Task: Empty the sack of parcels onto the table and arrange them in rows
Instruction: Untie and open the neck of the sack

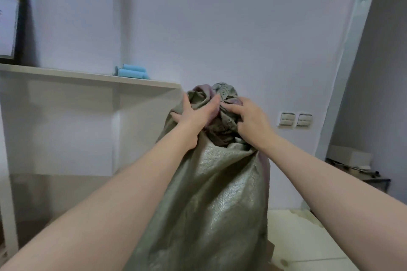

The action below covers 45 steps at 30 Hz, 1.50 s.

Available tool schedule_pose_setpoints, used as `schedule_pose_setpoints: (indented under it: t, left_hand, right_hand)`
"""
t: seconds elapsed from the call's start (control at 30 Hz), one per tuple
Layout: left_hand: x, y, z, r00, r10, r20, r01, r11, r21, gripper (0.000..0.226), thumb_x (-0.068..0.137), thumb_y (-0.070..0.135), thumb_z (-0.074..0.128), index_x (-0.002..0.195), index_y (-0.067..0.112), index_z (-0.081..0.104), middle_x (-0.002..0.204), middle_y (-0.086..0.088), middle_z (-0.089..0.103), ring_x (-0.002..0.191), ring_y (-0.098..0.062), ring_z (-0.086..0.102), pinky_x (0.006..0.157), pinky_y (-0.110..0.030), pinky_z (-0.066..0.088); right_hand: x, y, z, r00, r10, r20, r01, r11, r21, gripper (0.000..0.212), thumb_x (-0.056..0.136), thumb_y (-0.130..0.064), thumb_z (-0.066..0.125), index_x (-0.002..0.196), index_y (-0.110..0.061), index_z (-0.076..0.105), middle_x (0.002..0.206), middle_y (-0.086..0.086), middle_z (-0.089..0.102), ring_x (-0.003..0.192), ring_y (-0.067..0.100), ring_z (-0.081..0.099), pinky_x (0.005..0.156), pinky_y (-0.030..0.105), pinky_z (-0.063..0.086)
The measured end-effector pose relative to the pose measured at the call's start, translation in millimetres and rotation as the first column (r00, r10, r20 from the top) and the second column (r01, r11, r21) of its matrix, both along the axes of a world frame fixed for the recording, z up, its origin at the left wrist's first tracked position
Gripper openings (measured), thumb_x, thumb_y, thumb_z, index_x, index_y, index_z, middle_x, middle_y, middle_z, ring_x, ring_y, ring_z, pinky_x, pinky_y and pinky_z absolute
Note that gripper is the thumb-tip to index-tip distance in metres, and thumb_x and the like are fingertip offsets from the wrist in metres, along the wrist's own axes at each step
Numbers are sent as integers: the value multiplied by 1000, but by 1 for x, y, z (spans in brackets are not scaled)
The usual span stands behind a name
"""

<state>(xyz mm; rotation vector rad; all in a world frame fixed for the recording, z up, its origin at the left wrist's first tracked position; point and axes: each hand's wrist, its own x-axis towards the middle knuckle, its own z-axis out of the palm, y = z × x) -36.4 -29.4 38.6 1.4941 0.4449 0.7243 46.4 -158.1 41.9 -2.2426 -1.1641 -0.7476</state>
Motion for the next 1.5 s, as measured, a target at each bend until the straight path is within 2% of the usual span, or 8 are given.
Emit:
schedule_pose_setpoints:
  t: [0.17, 0.3, 0.5, 0.63, 0.83, 1.07, 1.27, 1.5]
  left_hand:
    - [12, 4, -23, 971, 216, -99, -178, 937, 302, 74, 83, 55, 67, 146, 47, 30, 161, -8, -4, 145, -37, 16, 118, -45, 22]
    - [15, 8, -25, 945, 285, -162, -186, 873, 451, 70, 83, 60, 63, 145, 49, 32, 162, -5, -2, 147, -38, 8, 119, -52, 12]
    - [21, -4, -6, 957, 205, -204, -95, 889, 448, 68, 87, 63, 53, 147, 39, 32, 163, 12, -7, 146, -39, -19, 118, -58, -5]
    - [29, -4, -16, 958, 249, -144, -159, 876, 455, 75, 81, 69, 56, 142, 29, 39, 163, 13, -3, 146, -37, -21, 118, -54, 1]
    - [37, -4, -11, 958, 286, 4, -238, 788, 568, 60, 94, 52, 52, 145, 23, 39, 163, 11, 5, 146, -35, -22, 119, -44, -2]
    - [46, 18, 38, 945, 280, 166, -298, 538, 789, 58, 95, 51, 48, 147, 26, 41, 161, 7, 21, 151, -27, -2, 112, -38, -15]
    - [36, 29, -19, 962, 269, -34, -185, 744, 642, 63, 87, 50, 53, 144, 28, 38, 142, -4, 52, 135, -33, 41, 113, -53, 28]
    - [28, 24, -44, 930, 331, -159, -126, 695, 708, 82, 98, 32, 51, 152, 42, -11, 163, -9, -1, 145, -38, 22, 114, -49, 21]
  right_hand:
    - [-13, 7, 2, 899, 263, -350, -209, 960, 187, 32, 92, -29, 59, 123, -22, 65, 120, 0, 61, 113, 14, 57, 103, 33, 44]
    - [-3, 11, 6, 696, 343, -631, -10, 883, 469, 101, 70, -76, 63, 145, -15, 33, 128, -2, 50, 113, 9, 54, 94, 29, 46]
    - [5, 22, -11, 864, 62, -500, 82, 962, 260, 62, 79, -82, 33, 115, -38, 58, 132, 4, 33, 130, 24, 33, 117, 43, 26]
    - [9, 27, -16, 767, 212, -606, 4, 942, 335, 109, 53, -104, 29, 123, -24, 53, 145, 10, 46, 137, 26, 39, 114, 48, 31]
    - [-12, 17, 5, 928, 326, -179, -238, 891, 387, 55, 105, -43, 29, 57, -50, 55, 56, -20, 50, 57, 0, 41, 64, 24, 32]
    - [0, 8, 28, 946, 312, 87, -318, 840, 439, 43, 102, -24, 41, 98, 12, 63, 99, 25, 66, 94, 21, 54, 84, 22, 37]
    - [20, 8, -13, 957, 231, -173, -203, 965, 163, 76, 89, -43, 66, 149, -10, 33, 149, 7, 40, 138, 15, 35, 113, 26, 26]
    - [39, -1, -37, 970, -64, -234, -56, 880, -472, 130, 52, -80, 70, 150, -49, -10, 158, -10, -28, 146, 43, -16, 114, 68, 10]
